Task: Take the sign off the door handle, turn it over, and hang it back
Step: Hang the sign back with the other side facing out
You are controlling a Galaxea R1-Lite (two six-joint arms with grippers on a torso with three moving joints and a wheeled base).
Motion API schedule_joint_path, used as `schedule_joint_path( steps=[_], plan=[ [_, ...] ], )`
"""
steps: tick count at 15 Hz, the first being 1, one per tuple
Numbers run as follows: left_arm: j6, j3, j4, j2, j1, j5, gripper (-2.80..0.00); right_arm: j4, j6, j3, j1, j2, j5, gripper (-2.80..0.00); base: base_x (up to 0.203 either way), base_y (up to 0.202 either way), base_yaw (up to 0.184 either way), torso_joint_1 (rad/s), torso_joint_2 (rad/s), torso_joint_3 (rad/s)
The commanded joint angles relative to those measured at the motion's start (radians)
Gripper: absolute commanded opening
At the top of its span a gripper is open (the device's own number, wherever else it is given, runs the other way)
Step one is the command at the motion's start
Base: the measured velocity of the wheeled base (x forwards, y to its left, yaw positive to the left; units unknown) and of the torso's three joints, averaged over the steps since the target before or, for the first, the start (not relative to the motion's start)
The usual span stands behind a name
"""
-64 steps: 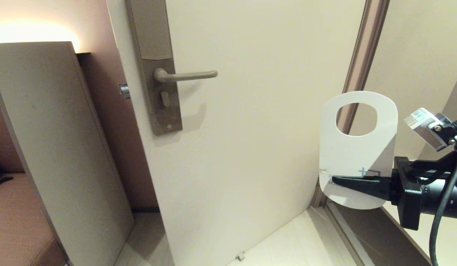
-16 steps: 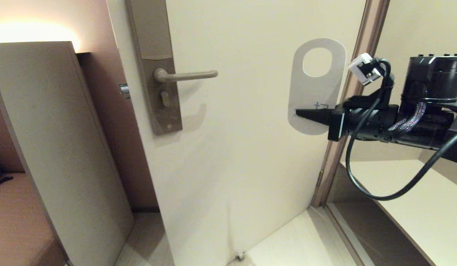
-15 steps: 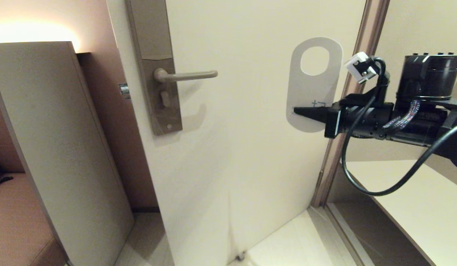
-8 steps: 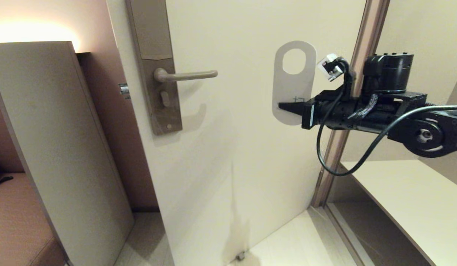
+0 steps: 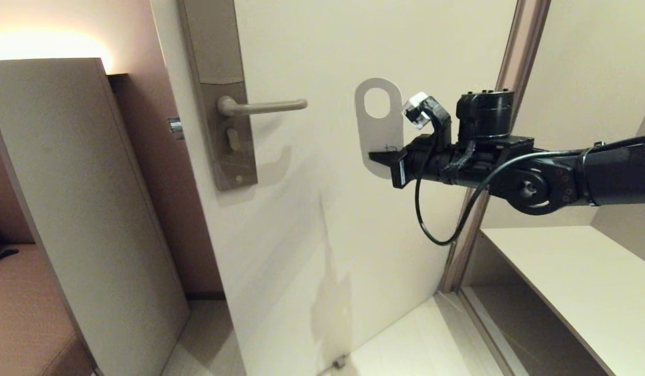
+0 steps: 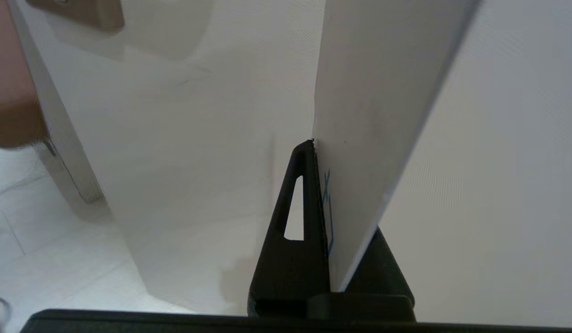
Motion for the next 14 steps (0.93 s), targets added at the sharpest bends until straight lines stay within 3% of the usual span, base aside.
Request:
schedule_joint_path(
  steps=[1, 14],
  plan=[
    [0.000, 0.000, 0.000, -0.001, 0.000, 0.000, -2.80, 0.015, -0.046, -0.055, 0.021, 0.053, -0.030, -2.80, 0.000, 0.000, 0.000, 0.000, 0.00, 0.000],
    [0.000, 0.000, 0.000, -0.001, 0.000, 0.000, -2.80, 0.120, -0.063, -0.305, 0.091, 0.183, -0.081, -2.80, 0.000, 0.000, 0.000, 0.000, 0.00, 0.000]
  ],
)
